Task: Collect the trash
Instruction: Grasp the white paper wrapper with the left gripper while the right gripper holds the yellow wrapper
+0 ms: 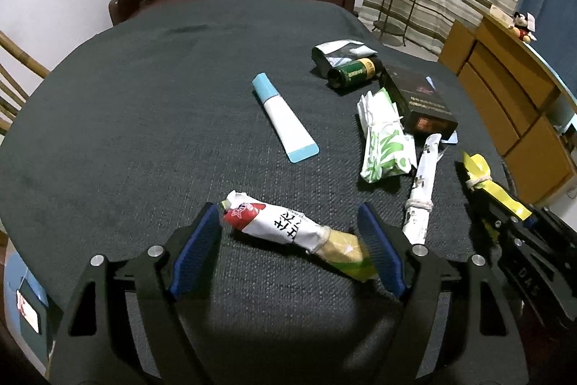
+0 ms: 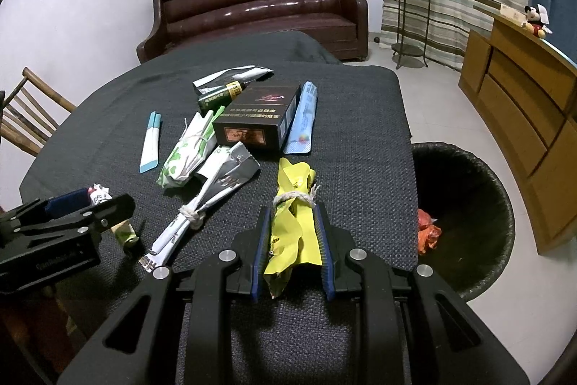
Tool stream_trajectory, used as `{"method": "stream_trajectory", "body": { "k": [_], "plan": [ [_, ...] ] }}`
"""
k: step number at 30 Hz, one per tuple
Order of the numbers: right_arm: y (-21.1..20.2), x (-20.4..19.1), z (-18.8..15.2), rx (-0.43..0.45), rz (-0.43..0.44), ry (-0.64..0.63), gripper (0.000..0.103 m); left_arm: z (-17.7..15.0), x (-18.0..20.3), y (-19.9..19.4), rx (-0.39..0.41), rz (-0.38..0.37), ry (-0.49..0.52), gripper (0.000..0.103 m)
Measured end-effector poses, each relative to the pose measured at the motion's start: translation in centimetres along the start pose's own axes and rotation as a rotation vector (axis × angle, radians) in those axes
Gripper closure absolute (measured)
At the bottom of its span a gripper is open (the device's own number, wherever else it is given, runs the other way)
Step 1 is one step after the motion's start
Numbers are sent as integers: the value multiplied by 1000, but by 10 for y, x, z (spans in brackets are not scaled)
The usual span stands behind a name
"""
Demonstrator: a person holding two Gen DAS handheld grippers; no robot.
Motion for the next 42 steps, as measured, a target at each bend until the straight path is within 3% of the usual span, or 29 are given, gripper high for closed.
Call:
{"method": "stream_trajectory", "body": {
  "k": [6, 11, 16, 23, 24, 27, 30, 32, 33, 42],
  "plan": [
    [0, 0, 0, 0, 0, -1, 78, 0, -3, -6, 14, 21, -10, 26],
    [0, 0, 0, 0, 0, -1, 78, -6, -3, 4, -27, 1, -23, 26],
    [-1, 1, 0, 0, 0, -1, 78, -1, -10, 11, -17, -19, -22, 46],
    [0, 1, 0, 0, 1, 0, 78, 13, -11, 18, 21, -81, 25, 61],
    [-1, 1, 0, 0, 1, 0, 78, 14, -9, 20, 27, -87, 43, 73],
    [-1, 1, 0, 0, 0, -1, 78, 20, -5, 24, 35, -86, 85, 82],
    [-1, 1, 0, -1, 2, 0, 78, 23, -6, 25, 26, -102, 85, 81],
    [-1, 2, 0, -1, 2, 0, 78, 23, -9, 21, 30, -94, 66, 64],
    [-1, 2, 0, -1, 2, 0, 78, 23, -10, 19, 30, -95, 58, 48],
    [0, 2, -1, -1, 3, 2, 78, 0, -6, 9, -9, -88, 57, 45]
  ]
}}
Point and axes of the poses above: each gripper's, at about its wrist camera, not at the fingertips, and y roughly the way its jaws point, x to its right, z to its top, the point moved 8 cm from there along y, roughly the way its jaws point, and after that the axes turned 7 degrees about y, right-handed, at the moved point
